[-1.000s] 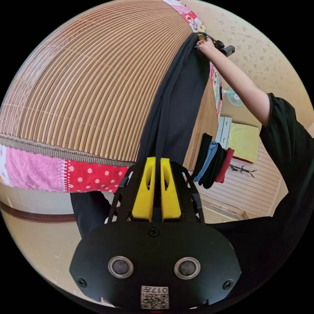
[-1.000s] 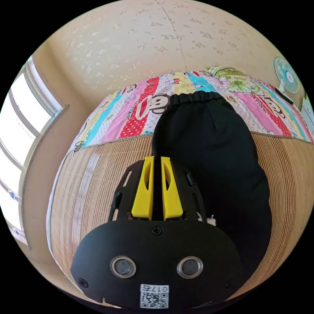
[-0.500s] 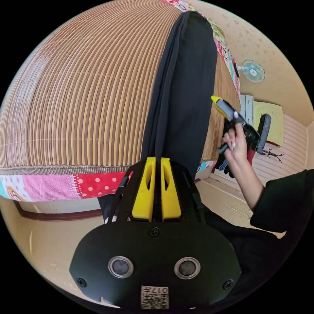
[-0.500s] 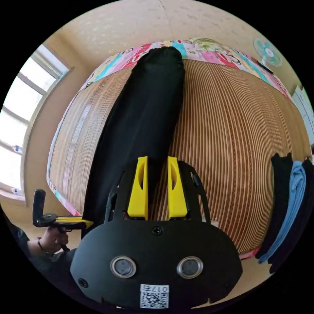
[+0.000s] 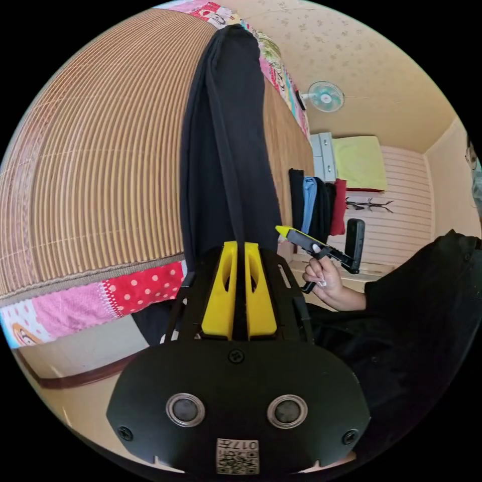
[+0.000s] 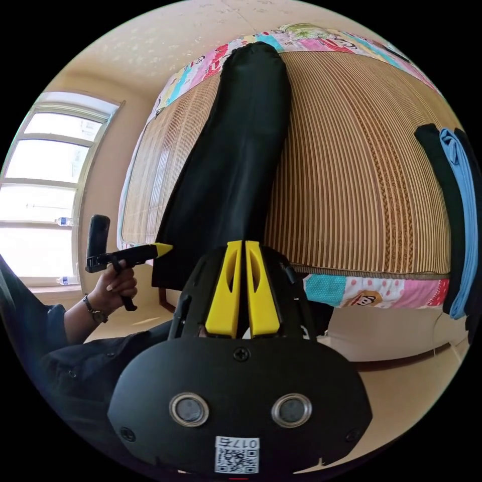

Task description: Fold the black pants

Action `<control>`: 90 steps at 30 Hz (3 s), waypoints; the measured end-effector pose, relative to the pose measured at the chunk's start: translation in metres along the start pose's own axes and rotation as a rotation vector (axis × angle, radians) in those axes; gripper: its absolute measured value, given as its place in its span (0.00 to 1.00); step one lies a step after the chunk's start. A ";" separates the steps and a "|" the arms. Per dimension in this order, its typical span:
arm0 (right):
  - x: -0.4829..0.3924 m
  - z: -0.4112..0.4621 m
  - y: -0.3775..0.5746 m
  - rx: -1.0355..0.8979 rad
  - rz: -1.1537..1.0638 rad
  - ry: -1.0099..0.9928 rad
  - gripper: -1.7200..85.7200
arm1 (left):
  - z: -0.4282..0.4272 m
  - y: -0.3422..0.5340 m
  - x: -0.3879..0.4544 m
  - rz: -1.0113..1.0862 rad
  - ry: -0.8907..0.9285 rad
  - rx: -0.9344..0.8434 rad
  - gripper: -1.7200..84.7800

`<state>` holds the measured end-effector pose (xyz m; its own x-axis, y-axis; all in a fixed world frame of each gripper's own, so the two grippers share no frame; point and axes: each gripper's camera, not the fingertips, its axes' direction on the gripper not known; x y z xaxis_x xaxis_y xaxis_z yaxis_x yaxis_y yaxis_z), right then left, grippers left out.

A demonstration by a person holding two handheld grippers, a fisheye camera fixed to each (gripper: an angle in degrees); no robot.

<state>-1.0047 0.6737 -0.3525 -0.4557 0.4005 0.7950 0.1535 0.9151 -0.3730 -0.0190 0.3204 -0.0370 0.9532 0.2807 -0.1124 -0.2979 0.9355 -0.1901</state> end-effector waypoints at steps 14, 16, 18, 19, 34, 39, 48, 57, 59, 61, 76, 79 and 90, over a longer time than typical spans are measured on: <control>0.040 -0.053 -0.028 0.003 0.052 -0.053 0.10 | -0.051 -0.033 -0.045 -0.219 0.412 0.317 0.14; 0.050 -0.061 -0.043 -0.002 0.067 -0.047 0.11 | -0.058 -0.060 -0.052 -0.204 0.466 0.337 0.15; 0.063 -0.065 -0.064 -0.036 0.109 -0.060 0.11 | -0.058 -0.082 -0.057 -0.193 0.505 0.329 0.15; 0.065 -0.067 -0.069 -0.032 0.104 -0.074 0.11 | -0.056 -0.095 -0.057 -0.175 0.513 0.324 0.16; 0.068 -0.086 -0.151 0.023 0.138 -0.231 0.12 | 0.024 -0.156 0.031 0.136 -0.195 0.165 0.12; 0.057 -0.097 -0.133 -0.056 0.114 -0.185 0.07 | 0.038 -0.136 0.037 0.061 -0.181 0.146 0.07; 0.080 -0.145 -0.106 -0.034 0.134 -0.264 0.08 | 0.048 -0.103 0.025 -0.094 0.081 0.205 0.10; 0.133 -0.157 -0.213 -0.022 0.147 -0.536 0.16 | 0.042 -0.200 0.037 -0.016 0.085 0.215 0.18; 0.135 -0.153 -0.232 -0.072 0.166 -0.582 0.16 | 0.048 -0.214 0.049 -0.011 0.020 0.170 0.18; 0.132 -0.152 -0.240 -0.090 0.169 -0.608 0.16 | 0.053 -0.217 0.064 0.001 -0.032 0.144 0.18; 0.126 -0.133 -0.238 -0.079 0.248 -0.844 0.12 | 0.070 -0.230 0.034 -0.075 0.294 -0.025 0.11; 0.118 -0.126 -0.257 -0.183 0.203 -0.865 0.11 | 0.065 -0.227 0.038 -0.023 0.264 -0.062 0.09; 0.076 -0.204 -0.183 -0.043 0.001 -1.055 0.03 | 0.006 -0.139 0.101 0.260 0.568 0.094 0.08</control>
<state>-0.8891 0.5469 -0.1261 -0.9840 0.1754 -0.0321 0.1758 0.9241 -0.3394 0.1184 0.2202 -0.0161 0.6659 0.3680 -0.6490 -0.4860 0.8740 -0.0032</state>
